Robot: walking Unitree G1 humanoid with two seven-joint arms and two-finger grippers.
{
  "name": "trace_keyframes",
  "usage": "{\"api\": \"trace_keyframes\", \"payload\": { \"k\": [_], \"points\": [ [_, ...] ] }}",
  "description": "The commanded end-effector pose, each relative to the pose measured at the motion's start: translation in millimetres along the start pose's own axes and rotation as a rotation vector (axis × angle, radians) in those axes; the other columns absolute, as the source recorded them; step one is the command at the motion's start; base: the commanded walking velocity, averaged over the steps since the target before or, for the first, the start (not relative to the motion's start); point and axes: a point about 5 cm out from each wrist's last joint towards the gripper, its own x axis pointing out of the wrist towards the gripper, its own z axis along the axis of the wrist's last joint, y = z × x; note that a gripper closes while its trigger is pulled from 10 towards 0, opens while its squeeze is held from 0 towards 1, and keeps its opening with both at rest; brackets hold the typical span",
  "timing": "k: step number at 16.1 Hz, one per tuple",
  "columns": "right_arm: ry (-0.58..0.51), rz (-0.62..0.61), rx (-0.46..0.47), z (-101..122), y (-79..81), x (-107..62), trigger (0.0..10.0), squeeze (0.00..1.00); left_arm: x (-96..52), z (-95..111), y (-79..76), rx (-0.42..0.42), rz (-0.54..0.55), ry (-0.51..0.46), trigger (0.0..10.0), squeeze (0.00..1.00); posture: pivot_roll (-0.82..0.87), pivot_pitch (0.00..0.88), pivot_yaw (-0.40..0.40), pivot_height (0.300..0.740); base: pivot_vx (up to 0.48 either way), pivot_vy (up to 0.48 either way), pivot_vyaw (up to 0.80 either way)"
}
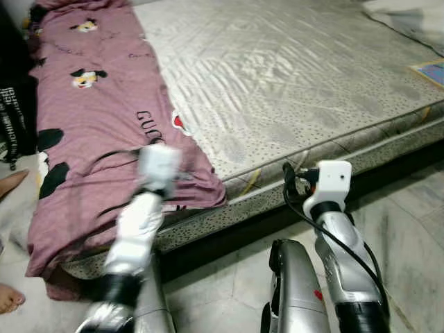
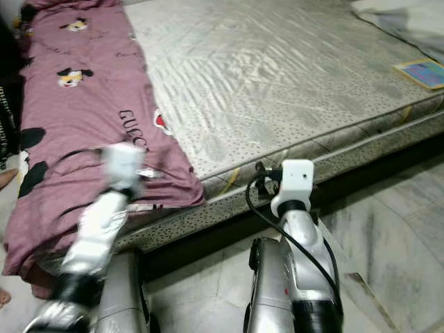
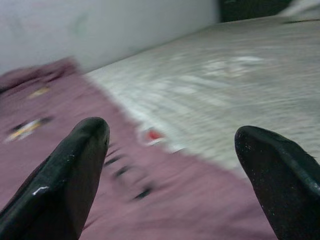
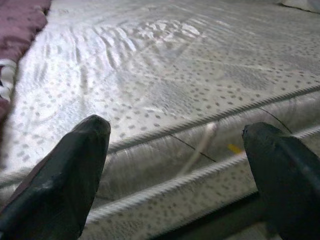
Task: Clean up the room
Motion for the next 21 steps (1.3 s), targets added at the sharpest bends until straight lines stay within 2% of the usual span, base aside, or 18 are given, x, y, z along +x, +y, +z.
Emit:
{"api": "trace_keyframes", "payload": {
  "k": [1,2,4,6,8,12,14,17,18,21],
  "points": [
    [-0.007,0.016,0.021,0,4.5,4.3,10.0,0.00,-5.7,-1,14.0,-0.003,0.057,0.006,10.0,0.00,0.02,0.000,0.036,0.501,0.000,0.000,0.00],
    [-0.027,0.032,0.031,4,9.5,13.2,10.0,0.00,-15.7,-9,29.6,0.009,0.118,0.038,10.0,0.00,0.04,0.000,0.030,0.501,0.000,0.000,0.00],
    [-0.075,0.057,0.037,11,18.6,26.3,10.0,0.00,-19.0,-11,40.6,0.013,0.184,0.059,10.0,0.00,0.03,0.000,0.033,0.501,0.000,0.000,0.00],
    [-0.117,0.047,0.028,18,19.7,33.0,10.0,0.00,-12.7,-7,38.7,0.010,0.195,0.035,10.0,0.00,0.04,0.000,0.024,0.505,0.000,0.000,0.00],
    [-0.137,0.057,0.046,21,24.5,37.3,10.0,0.00,-5.7,-1,35.8,-0.012,0.213,0.011,10.0,0.00,0.04,0.000,0.019,0.535,0.000,0.000,0.00],
    [-0.162,0.043,0.078,20,26.5,38.3,10.0,0.00,-6.5,-2,30.3,-0.033,0.196,0.030,10.0,0.00,0.03,0.000,0.031,0.585,0.000,0.000,0.00],
    [-0.163,0.045,0.089,22,27.9,39.6,10.0,0.00,-1.9,1,29.3,-0.040,0.193,0.032,10.0,0.00,0.04,0.000,0.029,0.609,0.000,0.000,0.00],
    [-0.172,0.046,0.103,23,30.7,42.3,10.0,0.00,-0.4,3,32.3,-0.028,0.205,0.023,10.0,0.00,0.06,0.000,0.019,0.648,0.000,0.000,0.00],
    [-0.167,0.042,0.113,21,30.0,42.4,10.0,0.00,-1.3,-1,30.5,-0.017,0.204,0.052,10.0,0.00,0.06,0.000,0.021,0.663,0.000,0.000,0.00],
    [-0.135,0.030,0.105,9,29.6,37.7,10.0,0.00,-4.3,-3,22.5,0.026,0.170,0.050,10.0,0.00,0.05,0.000,0.028,0.702,0.000,0.000,0.00]
  ]
}}
